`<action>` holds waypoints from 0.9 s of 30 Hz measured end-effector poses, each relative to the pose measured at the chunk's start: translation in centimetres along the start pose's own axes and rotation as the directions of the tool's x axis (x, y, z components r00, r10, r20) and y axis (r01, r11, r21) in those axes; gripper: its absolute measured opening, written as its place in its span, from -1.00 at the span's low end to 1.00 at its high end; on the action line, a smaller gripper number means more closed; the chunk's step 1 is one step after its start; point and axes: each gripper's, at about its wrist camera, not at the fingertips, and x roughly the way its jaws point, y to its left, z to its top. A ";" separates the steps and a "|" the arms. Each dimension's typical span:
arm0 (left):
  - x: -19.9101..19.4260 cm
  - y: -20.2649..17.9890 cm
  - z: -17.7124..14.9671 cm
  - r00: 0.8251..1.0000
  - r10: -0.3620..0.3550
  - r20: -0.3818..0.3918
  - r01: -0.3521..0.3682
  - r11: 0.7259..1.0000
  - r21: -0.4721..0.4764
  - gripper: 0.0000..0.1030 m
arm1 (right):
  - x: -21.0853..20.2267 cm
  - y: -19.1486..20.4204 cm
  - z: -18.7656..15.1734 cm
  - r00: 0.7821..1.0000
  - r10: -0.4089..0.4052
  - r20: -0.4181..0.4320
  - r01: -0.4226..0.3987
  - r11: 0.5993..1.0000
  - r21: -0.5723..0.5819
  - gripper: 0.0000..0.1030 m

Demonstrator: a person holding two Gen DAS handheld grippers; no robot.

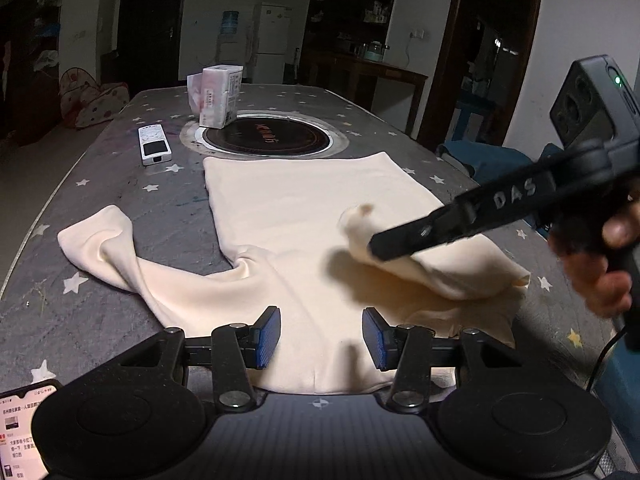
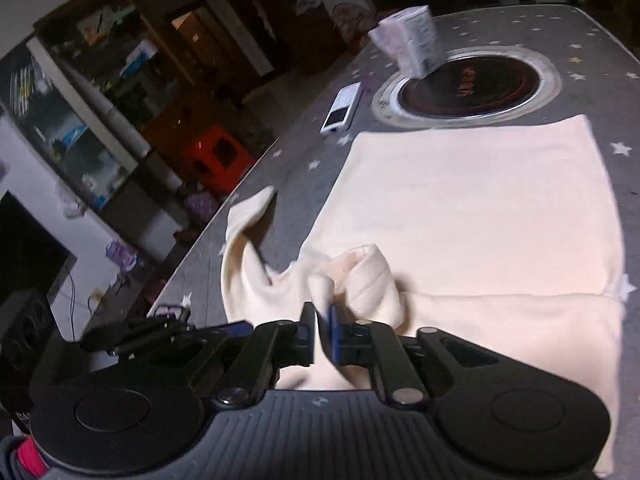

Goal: Fold clothes

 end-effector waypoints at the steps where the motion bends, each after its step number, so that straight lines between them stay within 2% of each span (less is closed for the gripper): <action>1: 0.0 -0.1 0.1 1.000 -0.004 0.001 0.004 1.000 0.001 -0.06 | 0.1 0.2 -0.1 1.000 0.001 -0.002 -0.001 1.000 -0.006 -0.75; 4: 0.2 -0.4 0.3 1.000 -0.013 0.005 0.013 1.000 0.009 -0.06 | -0.6 0.4 0.0 1.000 0.002 0.009 -0.002 1.000 -0.018 -0.59; 8: 0.8 -0.8 0.6 1.000 -0.020 0.004 0.019 1.000 0.013 -0.06 | -2.9 -0.4 0.4 0.999 -0.025 0.044 0.026 0.999 -0.034 -0.56; 11: 1.4 -1.0 0.8 1.000 -0.021 -0.003 0.021 1.000 0.013 -0.06 | -5.3 -1.8 0.2 0.993 -0.096 0.068 0.099 0.994 -0.047 -0.55; 14: 2.5 -1.3 1.1 1.000 -0.020 -0.015 0.020 1.000 0.011 -0.10 | -7.7 -3.7 -0.8 0.970 -0.231 0.081 0.237 0.968 -0.081 -0.55; 17: 3.5 -1.5 1.4 0.999 -0.026 -0.022 0.026 1.000 0.014 -0.39 | -9.0 -5.7 -2.2 0.937 -0.341 0.070 0.347 0.934 -0.091 -0.55; 20: 4.2 -1.9 1.4 0.999 -0.029 -0.033 0.030 0.999 0.030 -0.68 | -9.3 -7.0 -3.6 0.918 -0.392 0.056 0.395 0.913 -0.097 -0.56; 23: 4.6 -2.2 1.1 0.999 -0.004 -0.040 0.007 0.998 0.060 -0.79 | -9.2 -7.7 -4.8 0.911 -0.406 0.068 0.411 0.906 -0.096 -0.59; 27: 4.6 -2.1 1.1 0.999 0.021 -0.042 -0.018 0.998 0.066 -0.83 | -8.6 -8.1 -5.5 0.916 -0.396 0.065 0.401 0.909 -0.110 -0.64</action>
